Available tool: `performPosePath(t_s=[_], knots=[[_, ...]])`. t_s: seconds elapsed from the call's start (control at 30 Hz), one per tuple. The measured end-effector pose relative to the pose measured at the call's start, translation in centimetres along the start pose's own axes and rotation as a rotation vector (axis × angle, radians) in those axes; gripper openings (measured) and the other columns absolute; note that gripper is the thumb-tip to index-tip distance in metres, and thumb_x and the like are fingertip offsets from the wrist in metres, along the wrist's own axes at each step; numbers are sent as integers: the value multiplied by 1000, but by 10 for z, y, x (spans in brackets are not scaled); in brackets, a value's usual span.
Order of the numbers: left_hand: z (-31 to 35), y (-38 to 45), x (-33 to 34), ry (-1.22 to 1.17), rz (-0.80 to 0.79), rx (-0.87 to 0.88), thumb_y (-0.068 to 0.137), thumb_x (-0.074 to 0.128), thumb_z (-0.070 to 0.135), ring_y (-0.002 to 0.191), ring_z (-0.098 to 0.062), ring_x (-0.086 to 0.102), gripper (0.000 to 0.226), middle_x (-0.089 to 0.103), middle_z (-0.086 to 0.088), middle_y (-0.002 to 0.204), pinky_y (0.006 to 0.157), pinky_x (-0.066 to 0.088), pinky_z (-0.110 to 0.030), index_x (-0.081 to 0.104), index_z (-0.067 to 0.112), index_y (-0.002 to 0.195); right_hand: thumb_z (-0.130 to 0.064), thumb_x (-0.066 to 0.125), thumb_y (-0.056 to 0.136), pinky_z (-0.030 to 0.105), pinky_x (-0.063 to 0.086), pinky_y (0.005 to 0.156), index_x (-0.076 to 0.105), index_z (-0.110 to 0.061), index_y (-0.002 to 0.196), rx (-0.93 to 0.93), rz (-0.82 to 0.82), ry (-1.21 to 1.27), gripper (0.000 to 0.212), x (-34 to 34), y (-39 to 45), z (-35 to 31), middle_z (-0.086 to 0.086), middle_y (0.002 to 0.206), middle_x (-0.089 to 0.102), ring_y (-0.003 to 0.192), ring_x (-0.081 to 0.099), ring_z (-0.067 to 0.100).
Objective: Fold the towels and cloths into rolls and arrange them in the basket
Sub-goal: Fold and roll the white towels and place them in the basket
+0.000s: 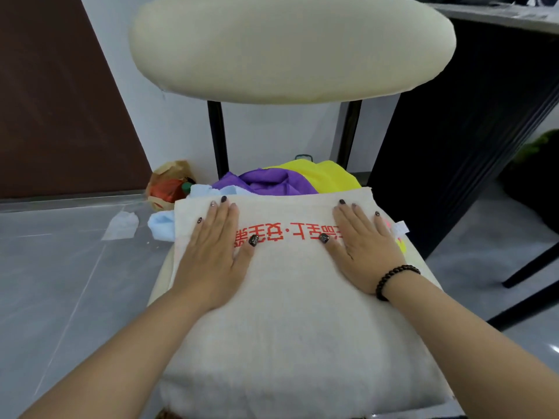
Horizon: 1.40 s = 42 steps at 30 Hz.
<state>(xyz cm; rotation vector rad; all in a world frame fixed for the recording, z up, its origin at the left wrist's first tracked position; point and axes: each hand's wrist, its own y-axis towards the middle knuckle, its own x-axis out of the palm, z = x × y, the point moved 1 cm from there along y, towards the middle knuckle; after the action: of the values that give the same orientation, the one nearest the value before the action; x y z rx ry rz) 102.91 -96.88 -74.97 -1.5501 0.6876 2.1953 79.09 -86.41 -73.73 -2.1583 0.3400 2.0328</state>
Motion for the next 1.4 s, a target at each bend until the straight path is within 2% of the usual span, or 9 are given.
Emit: performPosePath(t_s=[0.2,0.33,0.5,0.63,0.8,1.0,1.1,1.23,1.4], knots=[[-7,-11,-20,6,-44,-47,99,20,49,146,-10,-19,69,-15,0,161,118,-9,-32,-1,13,154,-41,28,98,45,13,117,26,-5,143,91,138,115,57,-12,-15,21,9,153,24,145,11,23],[32,-41,-41,-81,229,42,97,29,24,149,-17,-8,59,3,-5,162,121,-1,-36,16,6,152,-8,39,97,33,10,117,31,-3,144,47,392,388,48,-30,-49,-10,9,153,29,146,13,24],[88,-99,-4,-215,47,163,88,6,41,147,-7,-16,71,-14,8,156,117,-12,-24,1,13,153,-31,14,94,35,2,119,19,-11,151,-251,171,325,60,-3,-97,-78,5,158,13,145,0,15],[75,-106,16,79,70,210,97,20,34,146,-21,22,61,28,-12,156,118,9,-37,29,2,148,-48,-9,85,30,-9,116,0,-21,153,-279,49,105,73,8,-100,-62,-7,159,-8,140,-19,5],[43,-115,11,152,79,203,96,22,36,145,-20,25,62,29,-10,156,118,9,-36,32,4,148,-58,-13,86,33,-9,118,-10,-22,152,-150,-39,12,75,7,-109,-23,-9,158,-14,145,-12,9],[-2,-126,2,103,128,36,92,9,43,148,-19,13,72,20,-7,160,120,7,-40,25,6,151,-46,8,99,36,-8,118,3,-20,153,54,-12,59,60,6,-127,15,-5,160,-5,147,-7,12],[6,-137,0,63,190,5,93,11,40,149,-19,0,70,10,-9,161,120,-4,-43,16,4,152,-31,16,102,38,-8,118,15,-12,152,74,182,93,54,4,-139,-4,1,160,6,148,0,19],[55,-151,21,55,297,223,95,30,25,147,-27,16,58,26,-15,156,120,5,-49,31,-1,147,-23,30,94,47,14,115,43,-5,140,-212,391,61,51,25,-151,-66,12,149,37,141,29,30],[50,-147,42,107,445,285,97,34,31,137,-25,42,50,49,-11,144,110,32,-46,52,6,137,-34,31,98,49,28,110,45,-7,140,-225,414,-43,52,52,-153,-81,10,149,40,139,34,29]])
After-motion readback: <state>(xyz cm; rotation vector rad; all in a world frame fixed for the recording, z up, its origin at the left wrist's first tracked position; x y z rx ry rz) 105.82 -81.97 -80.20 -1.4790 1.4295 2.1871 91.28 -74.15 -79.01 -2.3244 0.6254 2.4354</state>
